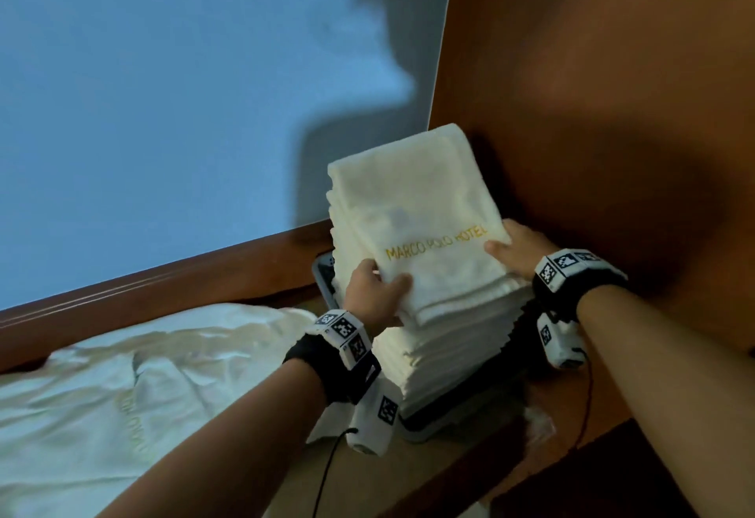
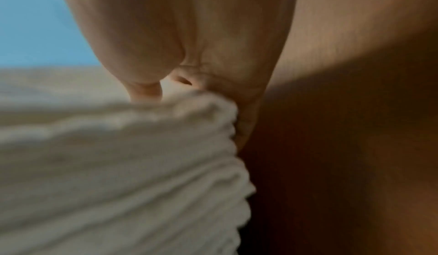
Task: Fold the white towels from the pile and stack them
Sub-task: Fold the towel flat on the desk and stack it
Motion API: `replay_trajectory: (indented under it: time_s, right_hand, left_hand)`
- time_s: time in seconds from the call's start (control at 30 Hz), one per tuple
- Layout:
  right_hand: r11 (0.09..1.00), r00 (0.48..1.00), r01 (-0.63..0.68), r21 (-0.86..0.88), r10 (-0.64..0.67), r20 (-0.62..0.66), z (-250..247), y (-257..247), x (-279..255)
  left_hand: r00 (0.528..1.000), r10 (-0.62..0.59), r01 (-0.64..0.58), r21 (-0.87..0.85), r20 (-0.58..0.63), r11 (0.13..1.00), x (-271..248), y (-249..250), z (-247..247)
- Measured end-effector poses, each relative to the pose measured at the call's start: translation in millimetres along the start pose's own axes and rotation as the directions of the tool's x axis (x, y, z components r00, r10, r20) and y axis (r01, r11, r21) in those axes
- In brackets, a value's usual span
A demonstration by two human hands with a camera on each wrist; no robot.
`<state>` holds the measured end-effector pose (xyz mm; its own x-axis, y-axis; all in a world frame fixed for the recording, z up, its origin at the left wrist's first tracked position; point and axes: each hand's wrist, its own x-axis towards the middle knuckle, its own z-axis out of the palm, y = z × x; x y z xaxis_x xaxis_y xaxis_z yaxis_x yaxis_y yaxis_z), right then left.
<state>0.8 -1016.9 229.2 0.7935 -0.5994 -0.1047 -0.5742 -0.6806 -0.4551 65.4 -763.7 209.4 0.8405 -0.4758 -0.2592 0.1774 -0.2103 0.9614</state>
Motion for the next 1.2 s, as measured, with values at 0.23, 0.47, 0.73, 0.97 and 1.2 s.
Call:
replay_trajectory:
  time_s: [0.23,0.47,0.73,0.97,1.2]
  right_hand:
    - [0.996,0.998,0.056,0.069,-0.057,0.012,-10,14,3]
    - [0.909,0.915,0.243,-0.339,-0.331,-0.232,1,-28,-28]
    - [0.969,0.968,0.134,-0.207,-0.083,0.237,35,-52,-19]
    - [0.950,0.977,0.142,-0.279,-0.090,0.191,71,-33,2]
    - [0.932,0.981,0.124,-0.340,-0.064,0.182,75,-31,5]
  left_hand:
    - [1.000,-0.003,0.002,-0.052,-0.019,0.999,-2,-3,2]
    - [0.814,0.579,-0.396,0.777,0.050,0.490,48,41,-21]
    - [0.907,0.258,-0.323,0.943,0.333,-0.082,146,78,-32]
    - [0.925,0.161,-0.340,0.939,0.344,-0.056,184,55,-23]
    - [0.927,0.121,-0.353,0.935,0.355,-0.039,178,56,-29]
